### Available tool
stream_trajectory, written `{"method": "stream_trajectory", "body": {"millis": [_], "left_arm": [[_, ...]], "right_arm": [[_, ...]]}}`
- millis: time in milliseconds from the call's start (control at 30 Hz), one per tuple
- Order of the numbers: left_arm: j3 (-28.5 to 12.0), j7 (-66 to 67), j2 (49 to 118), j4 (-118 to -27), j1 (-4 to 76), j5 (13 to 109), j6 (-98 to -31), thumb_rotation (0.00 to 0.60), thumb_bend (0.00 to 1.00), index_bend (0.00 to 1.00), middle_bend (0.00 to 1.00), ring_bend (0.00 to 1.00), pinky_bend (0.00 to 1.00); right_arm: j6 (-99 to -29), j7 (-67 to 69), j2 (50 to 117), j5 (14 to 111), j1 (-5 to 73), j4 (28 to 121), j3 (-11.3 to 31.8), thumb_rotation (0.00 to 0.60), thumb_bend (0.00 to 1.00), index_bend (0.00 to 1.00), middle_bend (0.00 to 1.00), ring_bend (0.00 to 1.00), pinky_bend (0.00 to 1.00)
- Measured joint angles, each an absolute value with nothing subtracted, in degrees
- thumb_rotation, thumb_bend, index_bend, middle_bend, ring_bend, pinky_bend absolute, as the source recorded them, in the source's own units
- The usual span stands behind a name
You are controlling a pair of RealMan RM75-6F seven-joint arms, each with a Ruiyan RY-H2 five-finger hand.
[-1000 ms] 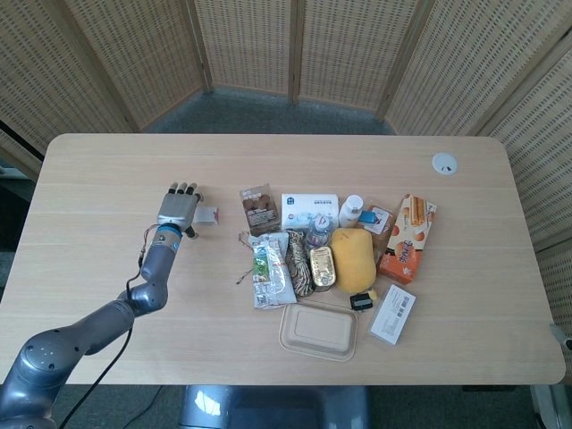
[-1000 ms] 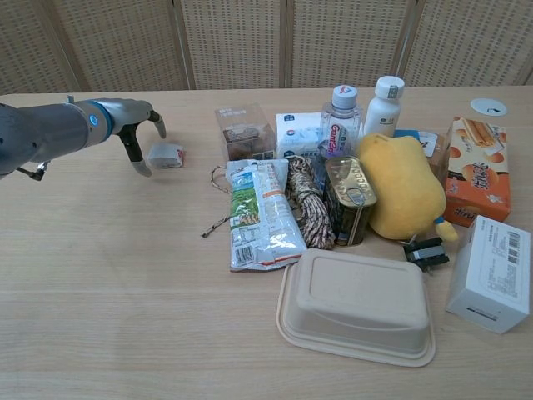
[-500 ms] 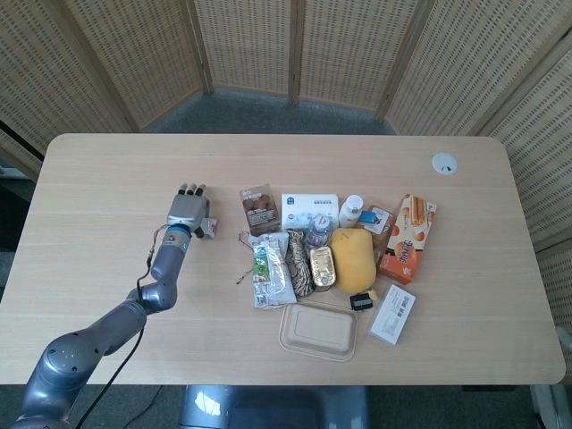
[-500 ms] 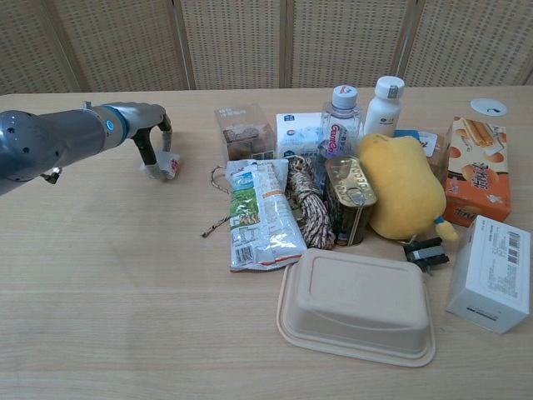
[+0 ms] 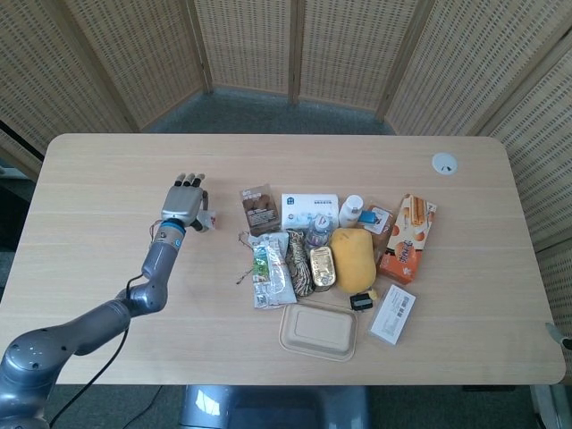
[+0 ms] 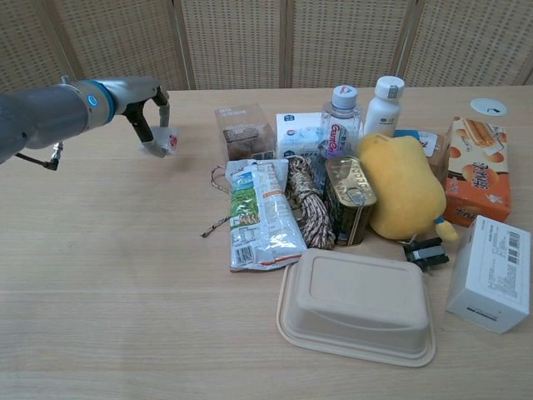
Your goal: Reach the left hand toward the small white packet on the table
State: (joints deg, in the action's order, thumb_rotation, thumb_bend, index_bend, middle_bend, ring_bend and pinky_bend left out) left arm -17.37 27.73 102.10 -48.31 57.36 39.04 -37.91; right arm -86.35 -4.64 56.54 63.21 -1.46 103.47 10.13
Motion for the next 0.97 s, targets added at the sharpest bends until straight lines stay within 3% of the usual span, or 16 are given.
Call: {"method": "stream_trajectory", "body": {"millis": [367,567,767,967], "left_arm": [[-18.74,27.98,83.8,-81.51,52.12,43.3,-50.98,0.6,0.17,0.61,0.0,0.0,0.0],[-19.98,27.35,74.34,-95.35,48.65,46.51,-58.93,0.6,0.17,0.62,0.0,0.0,0.0],[-21.47,24.49,68.41,-102.31,45.73,50.42,-64.2,0.6,0.17,0.62,0.0,0.0,0.0],[-22.11,21.5,66.72,-104.03,44.7,51.47,-65.06,0.6,0.17,0.62,0.0,0.0,0.0]], "right_arm": [[-83.78,-1.6,59.15,65.78,0.28,100.13,10.19,0.548,0.0,0.0,0.0,0.0,0.0],[-83.88,-0.01,59.77,67.3,0.07,99.2,9.8,0.545,0.0,0.0,0.0,0.0,0.0],[-84.31,0.54,60.55,68.17,-0.29,98.91,9.43,0.549,0.0,0.0,0.0,0.0,0.0],[-84.62,0.19,60.46,68.48,-0.36,99.45,9.5,0.549,0.0,0.0,0.0,0.0,0.0]]}}
